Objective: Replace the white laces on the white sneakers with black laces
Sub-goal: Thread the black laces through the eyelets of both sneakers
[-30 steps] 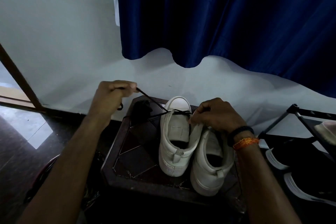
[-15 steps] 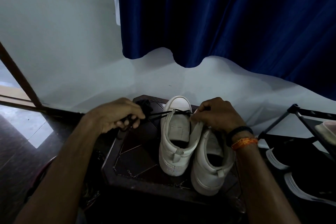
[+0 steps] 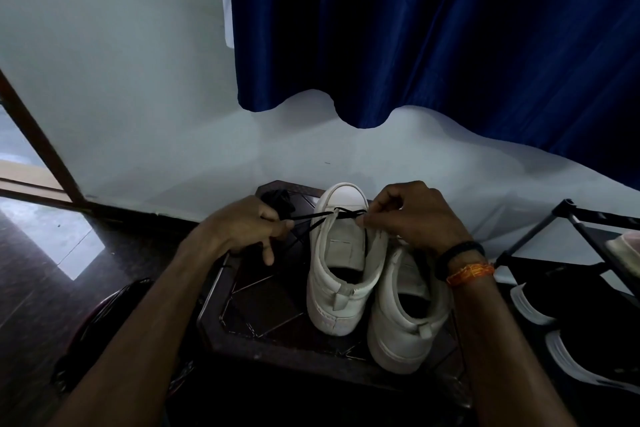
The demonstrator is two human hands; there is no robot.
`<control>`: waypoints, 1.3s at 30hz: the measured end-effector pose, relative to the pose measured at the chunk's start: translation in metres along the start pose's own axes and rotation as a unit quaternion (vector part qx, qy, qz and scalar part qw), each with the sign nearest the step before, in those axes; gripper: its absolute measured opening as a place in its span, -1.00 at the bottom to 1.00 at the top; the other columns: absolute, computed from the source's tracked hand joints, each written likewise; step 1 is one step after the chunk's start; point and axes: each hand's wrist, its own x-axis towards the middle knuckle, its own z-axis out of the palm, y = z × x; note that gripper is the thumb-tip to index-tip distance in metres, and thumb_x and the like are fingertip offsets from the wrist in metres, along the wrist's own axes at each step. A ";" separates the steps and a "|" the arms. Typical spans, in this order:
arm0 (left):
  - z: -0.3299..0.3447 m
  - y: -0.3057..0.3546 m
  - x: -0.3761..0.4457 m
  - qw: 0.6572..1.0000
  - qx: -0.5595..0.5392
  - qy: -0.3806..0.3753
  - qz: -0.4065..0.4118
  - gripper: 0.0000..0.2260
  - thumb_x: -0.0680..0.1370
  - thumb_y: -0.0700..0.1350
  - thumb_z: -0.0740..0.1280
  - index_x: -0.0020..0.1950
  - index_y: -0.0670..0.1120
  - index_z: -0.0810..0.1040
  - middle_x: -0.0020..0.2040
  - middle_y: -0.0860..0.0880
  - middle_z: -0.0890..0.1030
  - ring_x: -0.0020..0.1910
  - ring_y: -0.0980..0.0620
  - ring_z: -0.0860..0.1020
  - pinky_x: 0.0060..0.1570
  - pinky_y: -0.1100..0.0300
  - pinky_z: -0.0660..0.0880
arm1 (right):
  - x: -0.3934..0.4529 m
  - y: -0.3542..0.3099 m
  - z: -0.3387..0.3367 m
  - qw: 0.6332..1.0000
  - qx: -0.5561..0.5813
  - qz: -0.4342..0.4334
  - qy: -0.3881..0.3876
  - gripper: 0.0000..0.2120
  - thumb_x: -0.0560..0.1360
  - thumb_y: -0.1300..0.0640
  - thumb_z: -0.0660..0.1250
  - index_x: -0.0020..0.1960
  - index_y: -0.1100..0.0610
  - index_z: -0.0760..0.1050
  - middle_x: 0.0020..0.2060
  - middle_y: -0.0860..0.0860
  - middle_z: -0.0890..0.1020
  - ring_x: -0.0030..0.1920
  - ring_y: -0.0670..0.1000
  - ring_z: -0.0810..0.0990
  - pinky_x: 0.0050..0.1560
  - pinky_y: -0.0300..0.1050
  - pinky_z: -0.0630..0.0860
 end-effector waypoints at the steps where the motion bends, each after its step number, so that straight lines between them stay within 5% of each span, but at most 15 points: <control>1: 0.003 0.001 0.001 0.999 0.014 0.020 0.023 -0.70 0.61 0.11 0.34 -0.02 -0.12 0.67 -0.35 -0.09 0.70 -0.55 0.13 0.39 -0.42 0.23 0.28 | 0.000 -0.001 -0.001 1.000 0.000 0.000 -0.004 -0.79 0.35 -0.07 0.60 -0.15 0.02 0.66 -0.23 -0.07 0.69 -0.16 -0.10 0.62 -0.23 -0.25 0.44; 3: 0.008 0.005 0.003 0.998 0.013 0.042 0.041 -0.76 0.61 0.10 0.35 0.00 -0.04 0.68 -0.37 -0.04 0.69 -0.51 0.22 0.44 -0.36 0.23 0.31 | -0.001 -0.004 -0.002 1.000 -0.002 0.007 -0.020 -0.78 0.34 -0.07 0.61 -0.14 0.02 0.66 -0.25 -0.08 0.68 -0.23 -0.11 0.60 -0.30 -0.28 0.41; 7: 0.016 0.015 0.002 0.992 -0.106 0.064 0.028 -0.71 0.63 0.10 0.32 0.03 -0.10 0.68 -0.42 -0.13 0.63 -0.59 0.14 0.31 -0.53 0.30 0.18 | -0.005 -0.005 -0.008 1.000 -0.005 0.003 -0.029 -0.78 0.31 0.00 0.64 -0.13 0.00 0.66 -0.28 -0.06 0.71 -0.32 -0.12 0.64 -0.35 -0.32 0.44; 11: 0.025 0.022 0.004 0.972 -0.206 0.110 0.005 -0.52 0.62 0.21 0.27 0.01 -0.21 0.69 -0.58 -0.07 0.43 -0.65 0.07 0.23 -0.51 0.25 0.16 | -0.008 -0.009 -0.004 0.999 -0.038 -0.018 -0.017 -0.81 0.34 -0.05 0.61 -0.16 -0.04 0.64 -0.20 -0.10 0.69 -0.12 -0.10 0.63 -0.20 -0.25 0.47; 16: 0.025 0.020 0.001 0.985 -0.162 0.038 0.049 -0.65 0.49 0.07 0.50 0.00 -0.23 0.67 -0.53 0.09 0.40 -0.56 0.18 0.30 -0.54 0.35 0.21 | -0.012 -0.018 0.000 0.996 -0.073 -0.053 0.006 -0.88 0.38 0.02 0.58 -0.18 -0.02 0.65 -0.15 -0.11 0.68 -0.08 -0.08 0.62 -0.04 -0.16 0.53; 21: 0.028 0.016 0.000 0.986 -0.119 0.018 0.117 -0.85 0.51 -0.07 0.50 -0.14 -0.15 0.67 -0.25 -0.02 0.61 -0.23 0.14 0.51 -0.24 0.39 0.43 | -0.013 -0.018 0.003 0.995 -0.085 -0.047 -0.010 -0.90 0.44 -0.03 0.52 -0.12 -0.01 0.67 -0.07 -0.11 0.68 0.00 -0.06 0.63 0.04 -0.13 0.54; 25: 0.028 0.016 0.004 0.986 -0.108 0.038 0.123 -0.92 0.51 -0.19 0.47 -0.19 -0.09 0.70 -0.20 -0.02 0.70 -0.14 0.05 0.63 0.01 0.16 0.53 | -0.022 -0.029 0.012 0.997 -0.067 -0.049 -0.009 -0.55 0.39 -0.38 0.41 -0.22 0.02 0.68 -0.21 -0.12 0.62 -0.15 -0.16 0.56 -0.16 -0.27 0.46; 32: 0.027 0.015 0.000 0.974 -0.179 0.059 0.127 -0.78 0.50 -0.36 0.34 -0.34 -0.21 0.61 -0.36 -0.03 0.55 -0.29 0.12 0.49 -0.23 0.25 0.39 | -0.021 -0.032 0.032 0.992 -0.124 -0.032 0.011 -0.19 0.15 -0.64 0.28 -0.35 0.16 0.64 -0.45 0.03 0.62 -0.34 -0.05 0.61 -0.25 -0.05 0.57; 34: 0.025 0.015 0.000 0.973 -0.185 0.062 0.125 -0.87 0.49 -0.37 0.32 -0.25 -0.36 0.59 -0.31 -0.11 0.53 -0.27 0.06 0.46 -0.26 0.24 0.35 | -0.022 -0.033 0.037 0.991 -0.125 -0.038 0.019 -0.18 0.11 -0.68 0.24 -0.37 0.14 0.58 -0.42 0.03 0.58 -0.34 -0.02 0.58 -0.31 -0.08 0.51; 39: 0.024 0.015 -0.001 0.974 -0.195 0.055 0.104 -0.92 0.48 -0.32 0.40 -0.18 -0.32 0.66 -0.18 -0.22 0.67 -0.24 0.14 0.57 -0.34 0.44 0.42 | -0.020 -0.031 0.043 0.989 -0.135 -0.046 0.025 -0.33 0.13 -0.61 0.26 -0.35 0.03 0.52 -0.26 0.03 0.56 -0.21 0.01 0.58 -0.26 -0.13 0.42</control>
